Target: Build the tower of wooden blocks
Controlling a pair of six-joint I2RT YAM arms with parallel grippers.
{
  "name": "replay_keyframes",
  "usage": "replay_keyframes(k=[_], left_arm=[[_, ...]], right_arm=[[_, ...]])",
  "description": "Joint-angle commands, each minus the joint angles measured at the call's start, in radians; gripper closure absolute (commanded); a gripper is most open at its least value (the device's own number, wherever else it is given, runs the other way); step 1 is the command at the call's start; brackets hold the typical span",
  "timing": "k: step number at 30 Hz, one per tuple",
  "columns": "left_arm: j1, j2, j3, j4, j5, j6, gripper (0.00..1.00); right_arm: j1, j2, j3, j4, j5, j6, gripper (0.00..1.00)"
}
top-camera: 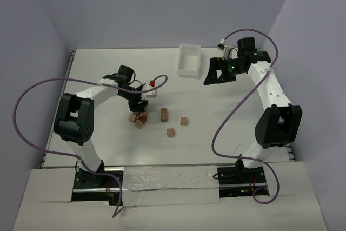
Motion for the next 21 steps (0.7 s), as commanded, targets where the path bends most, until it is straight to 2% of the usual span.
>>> replay_keyframes(k=[1,11,15,16,18,20,21], left_arm=[[-0.003,-0.06,0.049,-0.008,0.032,-0.007,0.47],[-0.009,-0.048,0.061,-0.019,0.02,-0.012,0.47],[-0.009,-0.044,0.057,-0.019,0.011,-0.007,0.33],[-0.009,-0.046,0.05,-0.016,0.011,-0.006,0.23],[-0.009,-0.053,0.043,-0.004,0.017,-0.005,0.15],[-0.009,-0.058,0.04,-0.002,0.028,-0.007,0.03],[-0.009,-0.06,0.039,-0.003,0.032,-0.007,0.01]], right_arm=[[0.01,-0.008,0.026,-0.005,-0.001,-0.013,0.0],[0.011,-0.01,0.028,-0.007,-0.003,-0.014,0.0],[0.011,-0.008,0.032,-0.01,-0.006,-0.014,0.0],[0.011,-0.008,0.032,-0.01,-0.005,-0.014,0.0],[0.012,-0.008,0.029,-0.01,-0.005,-0.016,0.0],[0.011,-0.006,0.027,-0.01,-0.006,-0.016,0.0],[0.011,-0.005,0.028,-0.01,-0.006,-0.016,0.0]])
